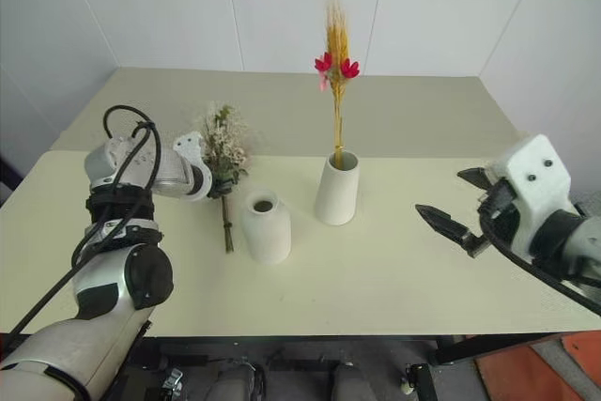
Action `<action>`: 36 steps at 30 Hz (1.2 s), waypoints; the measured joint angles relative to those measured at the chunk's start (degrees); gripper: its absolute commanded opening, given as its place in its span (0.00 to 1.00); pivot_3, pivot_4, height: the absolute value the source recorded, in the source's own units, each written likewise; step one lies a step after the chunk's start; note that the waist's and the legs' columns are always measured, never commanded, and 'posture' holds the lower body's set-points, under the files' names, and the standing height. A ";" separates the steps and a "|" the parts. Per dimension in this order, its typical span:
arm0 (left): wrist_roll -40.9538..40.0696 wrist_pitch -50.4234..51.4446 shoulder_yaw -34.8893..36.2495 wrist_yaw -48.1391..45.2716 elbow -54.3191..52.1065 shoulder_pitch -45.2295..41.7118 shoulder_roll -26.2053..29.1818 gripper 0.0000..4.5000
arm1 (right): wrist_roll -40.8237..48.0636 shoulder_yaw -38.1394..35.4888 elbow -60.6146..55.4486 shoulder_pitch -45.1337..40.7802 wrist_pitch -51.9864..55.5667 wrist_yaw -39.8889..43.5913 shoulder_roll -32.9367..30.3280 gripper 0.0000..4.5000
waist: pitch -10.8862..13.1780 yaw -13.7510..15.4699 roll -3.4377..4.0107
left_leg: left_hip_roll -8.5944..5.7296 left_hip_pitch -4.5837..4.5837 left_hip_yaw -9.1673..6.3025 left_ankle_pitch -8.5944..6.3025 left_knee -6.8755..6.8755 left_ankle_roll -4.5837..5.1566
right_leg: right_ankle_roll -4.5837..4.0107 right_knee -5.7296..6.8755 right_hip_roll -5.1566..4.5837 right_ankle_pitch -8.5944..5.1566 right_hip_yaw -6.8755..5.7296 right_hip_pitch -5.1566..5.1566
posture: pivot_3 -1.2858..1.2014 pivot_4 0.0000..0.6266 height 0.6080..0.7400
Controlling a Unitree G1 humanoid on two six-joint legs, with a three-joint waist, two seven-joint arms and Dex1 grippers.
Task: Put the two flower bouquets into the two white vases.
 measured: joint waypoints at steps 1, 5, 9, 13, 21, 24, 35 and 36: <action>-0.18 -1.40 -0.44 -1.31 -3.57 1.01 1.12 0.02 | 0.47 -3.51 0.48 1.84 -0.55 3.32 -0.66 1.00 | 0.00 -0.17 0.00 | 0.00 0.02 0.00 0.00 -0.02 0.00 | 0.00 -0.01 0.00 0.00 0.01 0.01 | 0.52 0.24 1.00; -5.00 -13.14 -0.08 -14.70 -19.16 8.58 5.70 0.02 | 1.65 -13.40 3.24 7.59 -2.70 14.51 -2.17 1.00 | 0.00 -0.56 0.01 | 0.02 0.22 0.06 -0.01 -0.08 -0.02 | -0.02 0.02 0.05 0.00 0.07 0.10 | 0.52 0.24 1.00; -18.47 -16.88 5.37 -32.59 -26.40 11.88 9.00 0.02 | -0.47 -14.45 5.14 9.60 -6.73 17.13 -2.15 1.00 | 0.00 -0.25 0.01 | -0.01 0.32 0.01 0.02 0.00 -0.05 | 0.29 0.03 0.03 -0.17 0.06 0.24 | 0.52 0.24 1.00; -30.56 -18.36 7.13 -46.71 -28.84 11.01 11.02 0.02 | -0.99 -11.89 4.90 9.58 -9.23 16.34 -1.42 1.00 | -0.01 0.01 0.00 | -0.03 0.35 -0.05 0.02 0.07 -0.05 | 0.33 0.02 0.03 -0.19 0.05 0.37 | 0.52 0.24 1.00; -30.67 -27.47 -6.92 -64.56 -29.09 11.47 10.91 0.02 | -0.85 -10.12 2.33 10.34 -9.92 13.10 0.47 1.00 | -0.01 0.22 0.00 | -0.06 0.34 -0.09 0.03 0.10 -0.03 | 0.34 0.01 0.05 -0.20 0.10 0.36 | 0.52 0.24 1.00; -28.59 -30.85 -10.98 -69.16 -26.50 11.65 11.02 0.02 | -0.36 -12.28 1.22 12.49 -9.76 13.13 1.10 1.00 | -0.01 0.09 0.00 | -0.05 0.33 -0.13 0.03 0.09 -0.02 | 0.34 0.02 0.08 -0.20 0.10 0.35 | 0.52 0.24 1.00; -23.00 -39.10 -17.96 -79.60 -20.87 12.36 12.60 0.02 | 1.84 -16.35 -1.97 16.21 -9.04 11.53 2.22 1.00 | -0.01 -0.16 0.00 | -0.05 0.31 -0.16 0.03 0.09 -0.02 | 0.39 0.00 0.06 -0.23 0.10 0.36 | 0.52 0.24 1.00; -22.71 -39.35 -18.44 -79.82 -20.87 12.68 12.60 0.02 | 1.86 -16.42 -1.96 16.46 -9.02 11.33 2.22 1.00 | -0.01 -0.16 0.00 | -0.06 0.31 -0.16 0.03 0.10 -0.02 | 0.39 0.00 0.06 -0.23 0.10 0.36 | 0.52 0.24 1.00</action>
